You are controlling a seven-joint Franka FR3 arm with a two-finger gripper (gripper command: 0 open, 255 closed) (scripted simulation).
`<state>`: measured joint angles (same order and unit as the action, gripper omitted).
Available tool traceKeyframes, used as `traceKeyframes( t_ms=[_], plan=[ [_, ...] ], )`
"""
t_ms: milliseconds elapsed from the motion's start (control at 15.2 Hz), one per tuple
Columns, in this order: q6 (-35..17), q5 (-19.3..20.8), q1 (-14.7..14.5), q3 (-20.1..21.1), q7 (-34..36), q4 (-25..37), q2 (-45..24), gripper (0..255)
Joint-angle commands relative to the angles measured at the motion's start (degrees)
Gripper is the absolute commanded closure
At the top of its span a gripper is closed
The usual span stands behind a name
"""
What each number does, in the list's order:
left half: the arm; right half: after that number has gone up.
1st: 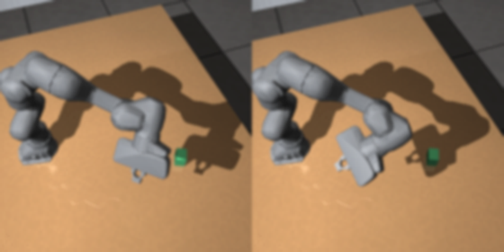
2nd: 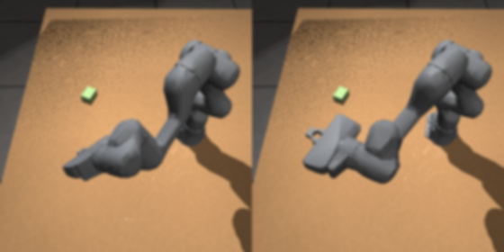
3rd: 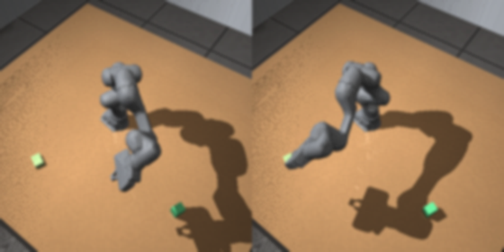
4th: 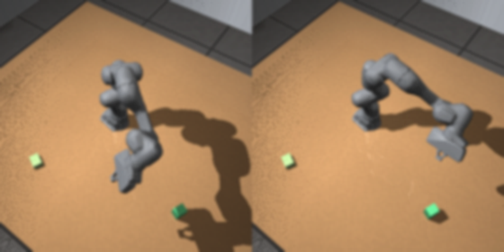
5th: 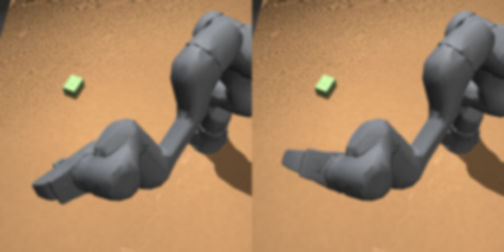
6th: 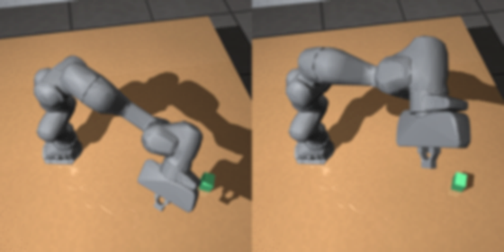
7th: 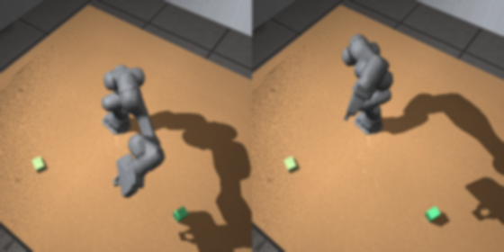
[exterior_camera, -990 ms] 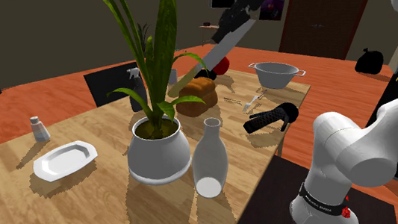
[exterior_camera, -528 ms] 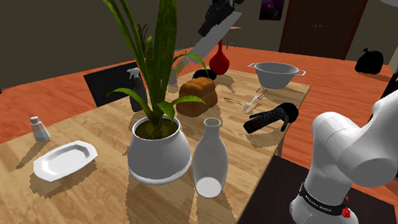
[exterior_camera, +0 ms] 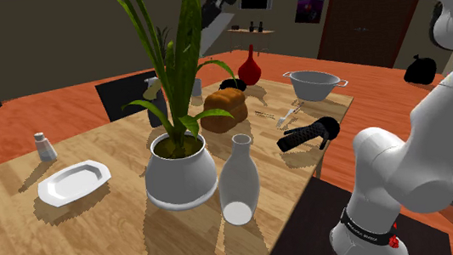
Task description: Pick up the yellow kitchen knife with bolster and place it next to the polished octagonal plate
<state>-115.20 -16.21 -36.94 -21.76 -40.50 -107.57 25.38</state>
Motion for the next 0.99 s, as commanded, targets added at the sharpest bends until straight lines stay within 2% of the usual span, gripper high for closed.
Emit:
traceKeyframes(
  t_ms=[0, 396, 594, 660, 924],
  plan=[
    [-0.08, -1.52, -1.18, -1.09, -0.48, 4.47, -4.85, 255],
    [1.95, -8.68, -2.81, -5.53, -3.61, 19.44, -20.24, 255],
    [4.67, -13.65, -1.77, -7.33, -4.93, 29.07, -29.06, 255],
    [7.16, -17.31, -0.2, -8.29, -5.35, 36.58, -35.39, 255],
    [3.42, -16.45, -0.76, -7.4, -6.49, 31.14, -33.45, 255]
  ],
)
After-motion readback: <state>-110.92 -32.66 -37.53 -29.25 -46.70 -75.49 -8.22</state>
